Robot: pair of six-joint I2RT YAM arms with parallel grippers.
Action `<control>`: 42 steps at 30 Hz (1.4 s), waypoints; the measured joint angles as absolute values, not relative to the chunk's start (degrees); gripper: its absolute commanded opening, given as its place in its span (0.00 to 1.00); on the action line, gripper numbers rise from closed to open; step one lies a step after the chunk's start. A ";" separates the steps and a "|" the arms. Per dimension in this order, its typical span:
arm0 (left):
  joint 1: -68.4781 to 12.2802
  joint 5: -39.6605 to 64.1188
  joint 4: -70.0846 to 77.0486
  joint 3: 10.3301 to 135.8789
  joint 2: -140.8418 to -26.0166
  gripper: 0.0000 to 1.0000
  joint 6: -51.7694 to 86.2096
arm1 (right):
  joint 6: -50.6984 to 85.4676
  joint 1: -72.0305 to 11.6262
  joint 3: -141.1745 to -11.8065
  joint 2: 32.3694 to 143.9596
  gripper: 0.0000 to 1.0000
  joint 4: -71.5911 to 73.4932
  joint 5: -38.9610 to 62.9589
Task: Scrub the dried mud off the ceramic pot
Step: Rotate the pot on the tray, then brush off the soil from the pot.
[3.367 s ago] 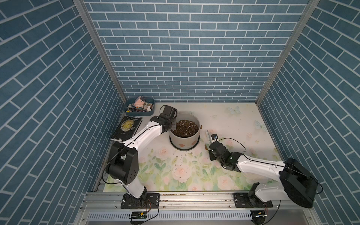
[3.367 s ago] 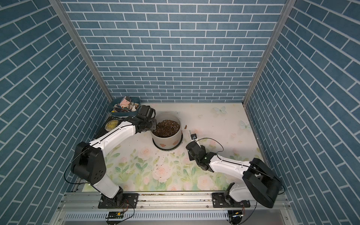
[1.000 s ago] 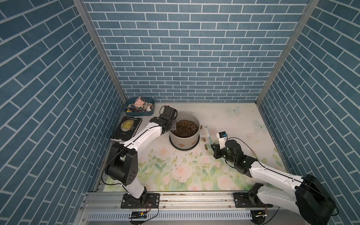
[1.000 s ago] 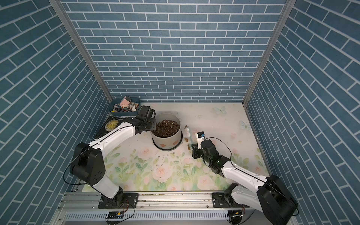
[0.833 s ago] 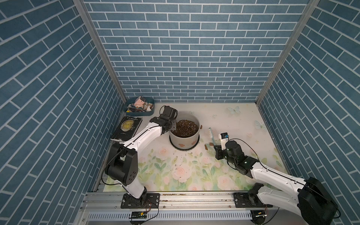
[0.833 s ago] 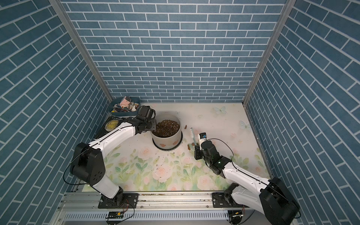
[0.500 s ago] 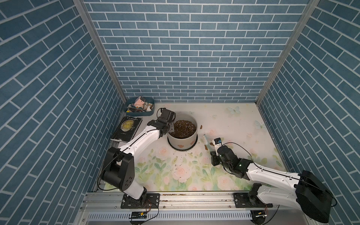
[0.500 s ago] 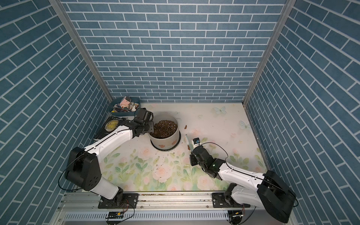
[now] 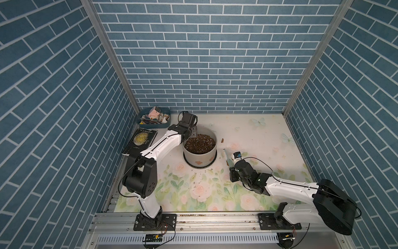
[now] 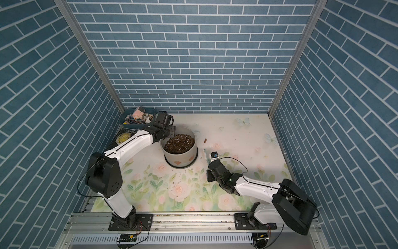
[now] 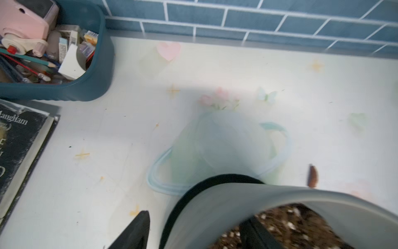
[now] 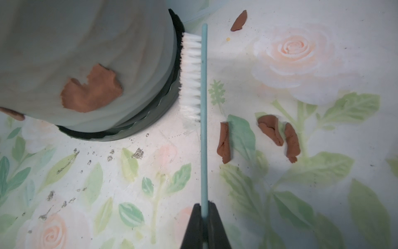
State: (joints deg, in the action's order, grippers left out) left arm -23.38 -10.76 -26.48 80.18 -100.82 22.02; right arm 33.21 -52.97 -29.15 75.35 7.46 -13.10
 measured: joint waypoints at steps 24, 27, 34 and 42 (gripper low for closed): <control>-23.14 -15.31 -27.92 70.83 -92.62 0.00 30.06 | 32.84 -58.30 -39.79 90.08 0.00 11.99 -15.05; -23.11 -15.64 -26.68 69.69 -91.70 0.00 31.92 | 33.50 -60.16 -39.57 90.04 0.00 12.01 -16.64; -23.05 -15.86 -25.80 68.10 -90.28 0.00 35.03 | 36.16 -64.16 -36.93 86.41 0.00 11.86 -18.28; -23.00 -16.05 -25.30 67.35 -89.69 0.00 36.58 | 38.70 -67.22 -34.57 82.52 0.00 11.88 -19.49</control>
